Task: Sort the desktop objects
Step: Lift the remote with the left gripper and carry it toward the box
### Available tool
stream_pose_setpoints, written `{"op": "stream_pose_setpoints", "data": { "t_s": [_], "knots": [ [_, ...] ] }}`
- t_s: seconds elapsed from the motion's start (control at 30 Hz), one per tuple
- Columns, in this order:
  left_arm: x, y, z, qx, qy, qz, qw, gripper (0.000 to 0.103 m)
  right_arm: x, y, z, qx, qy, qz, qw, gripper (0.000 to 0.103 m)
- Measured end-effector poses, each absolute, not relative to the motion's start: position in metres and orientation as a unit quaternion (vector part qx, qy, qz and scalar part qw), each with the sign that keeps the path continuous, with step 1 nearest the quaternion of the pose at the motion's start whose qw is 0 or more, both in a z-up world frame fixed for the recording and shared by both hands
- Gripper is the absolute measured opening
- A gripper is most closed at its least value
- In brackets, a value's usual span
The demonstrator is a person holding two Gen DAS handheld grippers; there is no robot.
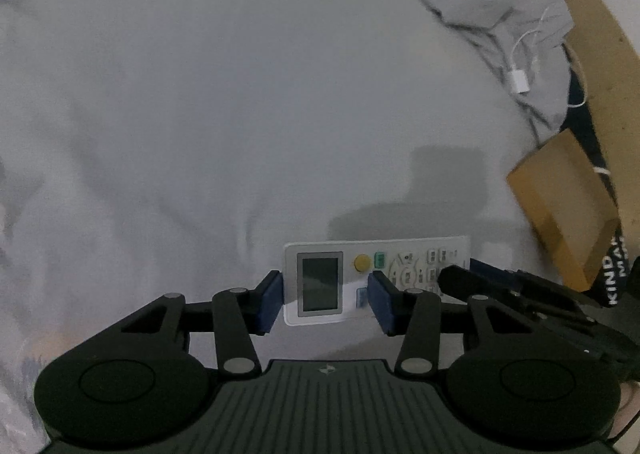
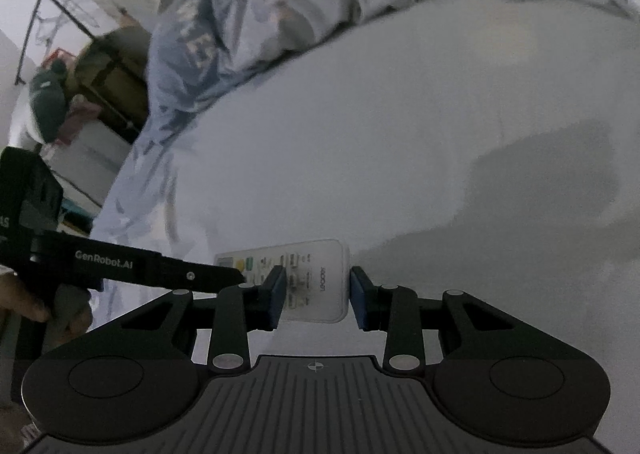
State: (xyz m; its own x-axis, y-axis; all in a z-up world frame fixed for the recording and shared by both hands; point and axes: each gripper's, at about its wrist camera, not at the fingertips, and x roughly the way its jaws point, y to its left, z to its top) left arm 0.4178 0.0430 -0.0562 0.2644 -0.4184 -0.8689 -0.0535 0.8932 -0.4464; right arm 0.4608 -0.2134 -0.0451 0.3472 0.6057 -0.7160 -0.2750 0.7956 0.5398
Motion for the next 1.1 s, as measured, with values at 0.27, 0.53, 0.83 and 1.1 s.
{"op": "stream_pose_setpoints", "data": {
  "t_s": [0.27, 0.53, 0.83, 1.1],
  "knots": [
    [0.389, 0.031, -0.005, -0.206, 0.563, -0.131, 0.79, 0.054, 0.429, -0.219, 0.021, 0.147, 0.469, 0.275, 0.827, 0.038],
    [0.347, 0.026, 0.051, -0.212, 0.524, -0.143, 0.812, 0.054, 0.384, -0.223, 0.089, 0.121, 0.436, 0.282, 0.846, 0.038],
    [0.293, 0.024, 0.1, -0.215, 0.484, -0.155, 0.834, 0.054, 0.331, -0.225, 0.15, 0.108, 0.401, 0.29, 0.862, 0.038],
    [0.243, 0.031, 0.122, -0.209, 0.467, -0.149, 0.847, 0.054, 0.286, -0.218, 0.179, 0.092, 0.386, 0.301, 0.867, 0.038]
  ]
}}
